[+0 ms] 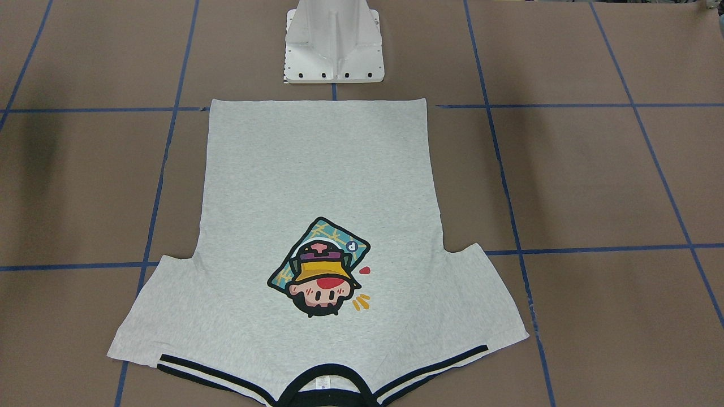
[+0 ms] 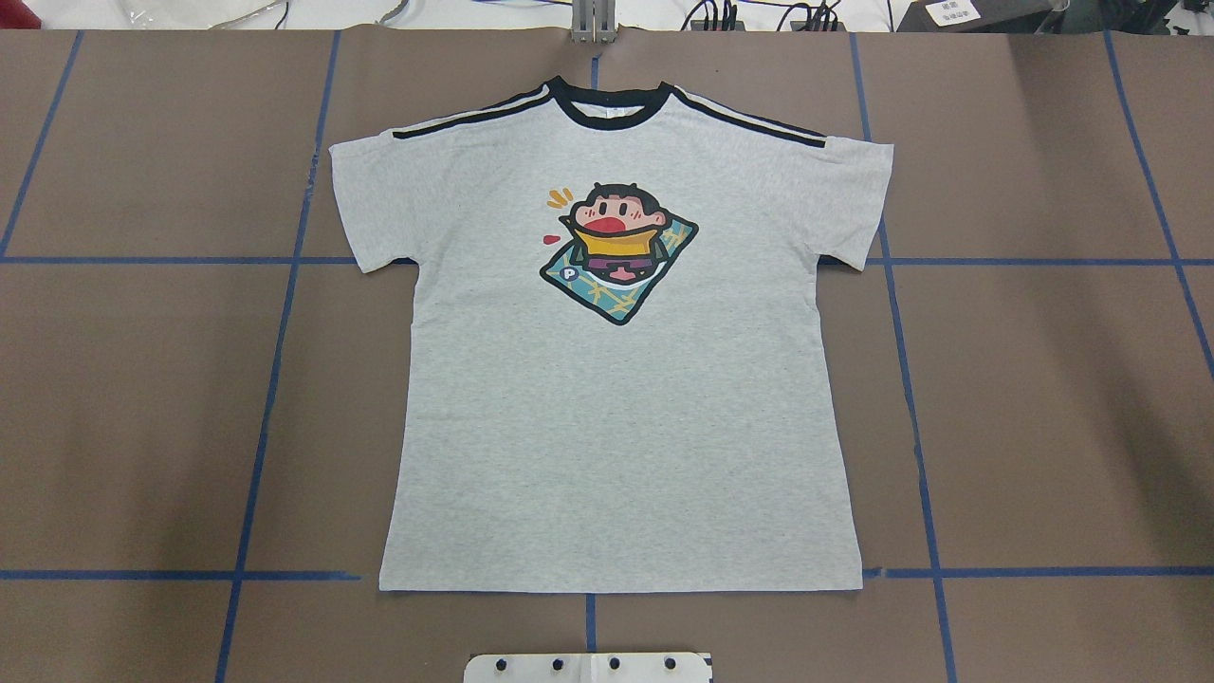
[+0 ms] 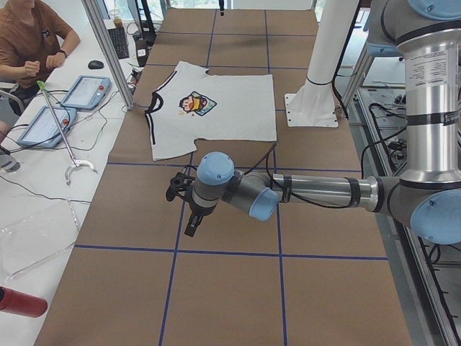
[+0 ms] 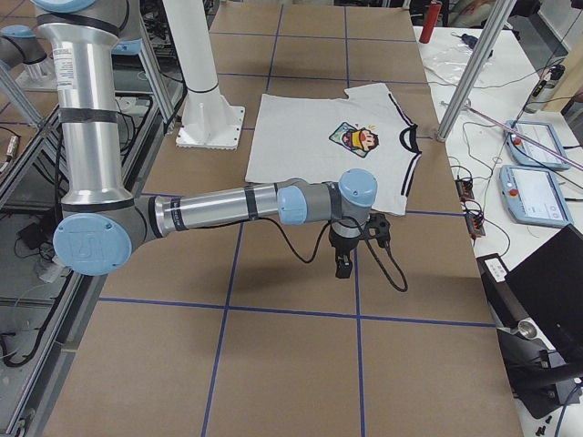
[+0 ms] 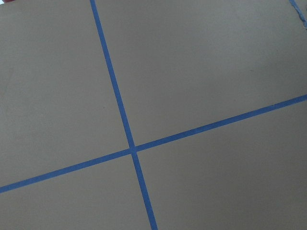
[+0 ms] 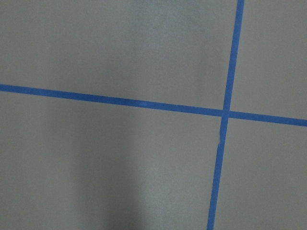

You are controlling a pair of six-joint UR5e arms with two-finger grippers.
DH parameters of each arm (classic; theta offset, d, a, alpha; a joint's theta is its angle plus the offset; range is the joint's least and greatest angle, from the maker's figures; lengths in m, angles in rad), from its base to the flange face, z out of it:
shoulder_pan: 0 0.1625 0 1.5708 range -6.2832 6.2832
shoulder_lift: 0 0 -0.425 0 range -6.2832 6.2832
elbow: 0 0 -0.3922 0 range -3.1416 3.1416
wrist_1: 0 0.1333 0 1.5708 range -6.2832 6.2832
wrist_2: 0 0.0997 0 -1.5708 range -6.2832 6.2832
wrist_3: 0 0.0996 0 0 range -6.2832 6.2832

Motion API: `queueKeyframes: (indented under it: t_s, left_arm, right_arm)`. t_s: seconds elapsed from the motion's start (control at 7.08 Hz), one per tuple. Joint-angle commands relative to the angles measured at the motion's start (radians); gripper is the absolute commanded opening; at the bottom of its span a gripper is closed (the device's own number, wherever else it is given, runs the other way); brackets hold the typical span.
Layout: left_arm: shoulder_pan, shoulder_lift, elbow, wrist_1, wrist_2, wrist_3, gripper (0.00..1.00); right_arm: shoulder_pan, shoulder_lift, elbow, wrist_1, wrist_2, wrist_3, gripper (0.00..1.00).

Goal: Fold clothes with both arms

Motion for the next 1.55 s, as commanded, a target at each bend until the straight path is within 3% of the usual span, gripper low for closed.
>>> queueKeyframes:
  t_s: [0.0, 0.71, 1.13, 1.27, 1.41]
  left_arm:
    - [0.0, 0.002, -0.002, -0.005, -0.001, -0.001, 1.0]
    - [0.002, 0.004, -0.022, -0.01, -0.003, 0.002, 1.0]
    - [0.003, 0.004, -0.017, -0.016, -0.009, 0.01, 1.0]
    - [0.005, 0.002, -0.02, -0.016, -0.011, 0.009, 1.0]
    - [0.006, 0.0, -0.018, -0.016, -0.012, 0.009, 1.0]
  right_arm:
    - [0.0, -0.02, -0.002, 0.007, 0.009, 0.001, 1.0]
    - [-0.002, -0.034, -0.01, 0.011, 0.01, -0.007, 1.0]
    - [-0.047, 0.01, -0.022, 0.022, 0.056, -0.001, 1.0]
    - [-0.093, 0.053, -0.065, 0.056, 0.056, 0.017, 1.0]
    - [-0.117, 0.155, -0.185, 0.136, 0.056, 0.068, 1.0]
